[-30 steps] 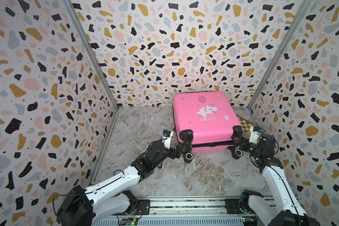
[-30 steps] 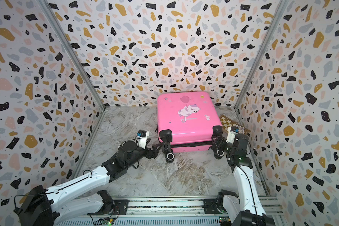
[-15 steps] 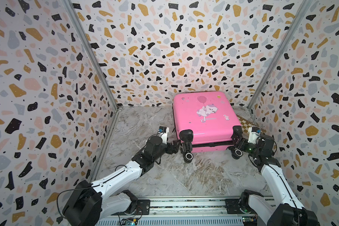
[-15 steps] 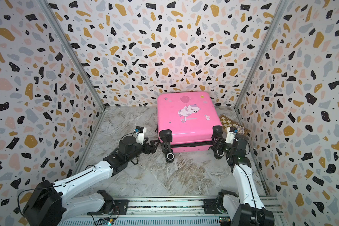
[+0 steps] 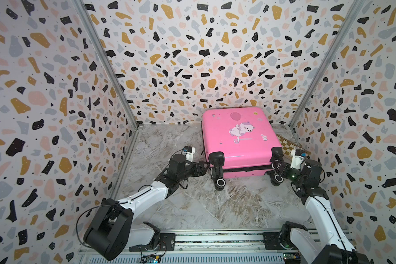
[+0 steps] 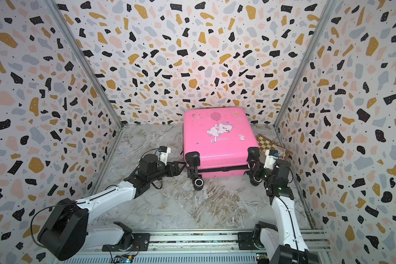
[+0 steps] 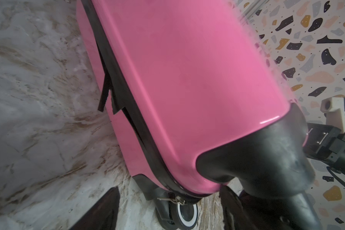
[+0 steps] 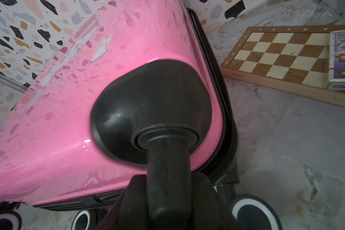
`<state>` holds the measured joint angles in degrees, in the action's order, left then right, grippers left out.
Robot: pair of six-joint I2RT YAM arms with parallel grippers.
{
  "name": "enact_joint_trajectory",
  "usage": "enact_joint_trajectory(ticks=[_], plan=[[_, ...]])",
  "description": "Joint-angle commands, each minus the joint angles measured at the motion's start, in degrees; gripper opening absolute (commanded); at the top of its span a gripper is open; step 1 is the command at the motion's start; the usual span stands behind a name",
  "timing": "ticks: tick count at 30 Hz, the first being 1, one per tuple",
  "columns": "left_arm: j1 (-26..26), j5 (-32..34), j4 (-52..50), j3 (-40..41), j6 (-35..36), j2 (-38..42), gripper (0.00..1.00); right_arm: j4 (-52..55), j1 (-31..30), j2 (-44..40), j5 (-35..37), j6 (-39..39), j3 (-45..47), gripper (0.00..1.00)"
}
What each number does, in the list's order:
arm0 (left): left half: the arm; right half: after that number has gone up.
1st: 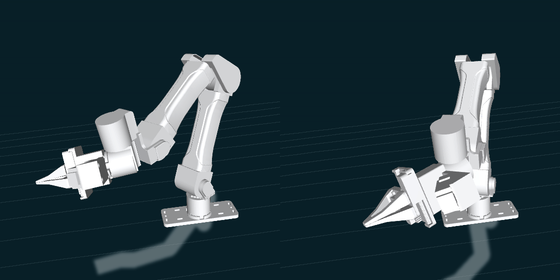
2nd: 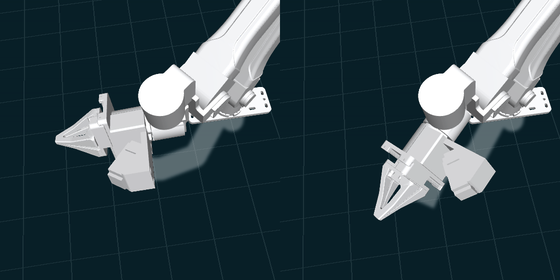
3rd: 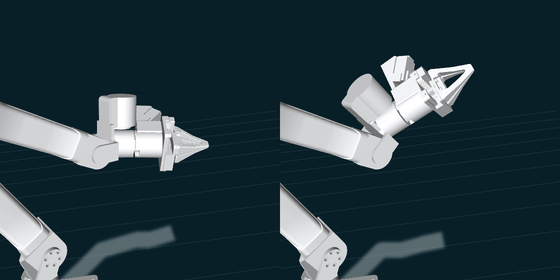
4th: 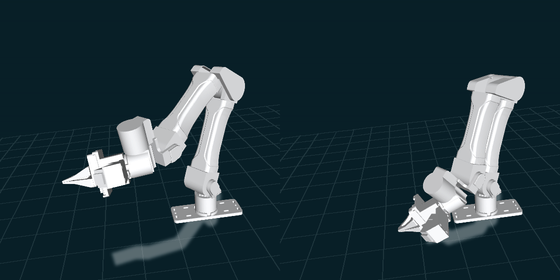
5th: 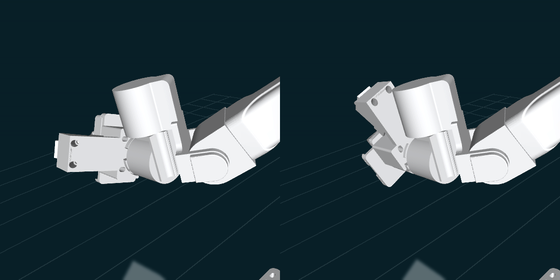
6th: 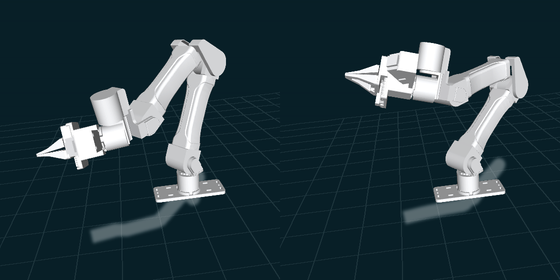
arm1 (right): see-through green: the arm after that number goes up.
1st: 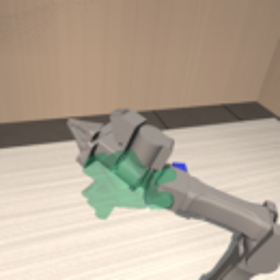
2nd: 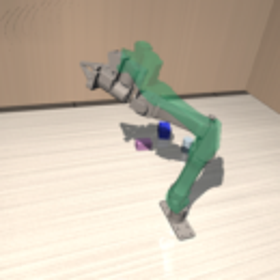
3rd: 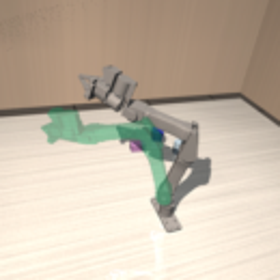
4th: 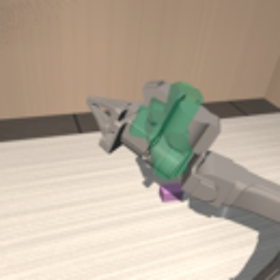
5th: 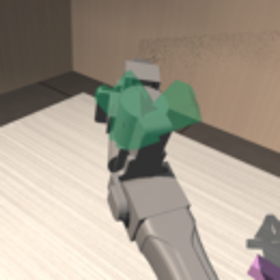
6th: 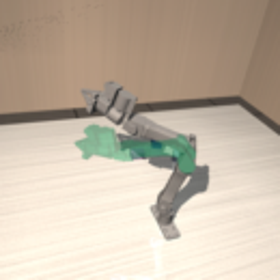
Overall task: Open the suitcase zippers
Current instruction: Open the suitcase at the center of the board.
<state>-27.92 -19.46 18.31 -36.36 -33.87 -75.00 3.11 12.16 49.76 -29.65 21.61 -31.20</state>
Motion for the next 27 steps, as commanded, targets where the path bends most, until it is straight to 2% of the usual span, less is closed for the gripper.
enact_joint_trajectory(ticks=[1, 8, 15, 20, 27], plan=[[0.49, -3.31, 1.29, -3.41, -0.68, -1.85, 0.78, 0.62, -0.21, -5.49, -2.04, 1.66, -1.54, 0.09], [1.63, -5.19, 0.66, -4.83, -0.4, -4.91, 0.78, 1.95, -0.27, -14.22, -7.0, 4.77, -5.07, 0.0], [2.32, -5.36, 0.51, -5.18, -0.17, -6.54, 0.77, 0.02, -1.85, -18.31, -12.84, 9.51, -10.0, 0.0], [3.04, -5.32, 0.34, -5.51, 0.04, -7.65, 0.77, -0.57, -8.53, -18.31, -11.31, 11.42, -15.19, 0.0], [3.91, -5.3, 0.0, -5.46, -0.25, -7.62, 0.77, -4.11, -23.6, -15.28, -3.96, 13.49, -19.38, 0.0]])
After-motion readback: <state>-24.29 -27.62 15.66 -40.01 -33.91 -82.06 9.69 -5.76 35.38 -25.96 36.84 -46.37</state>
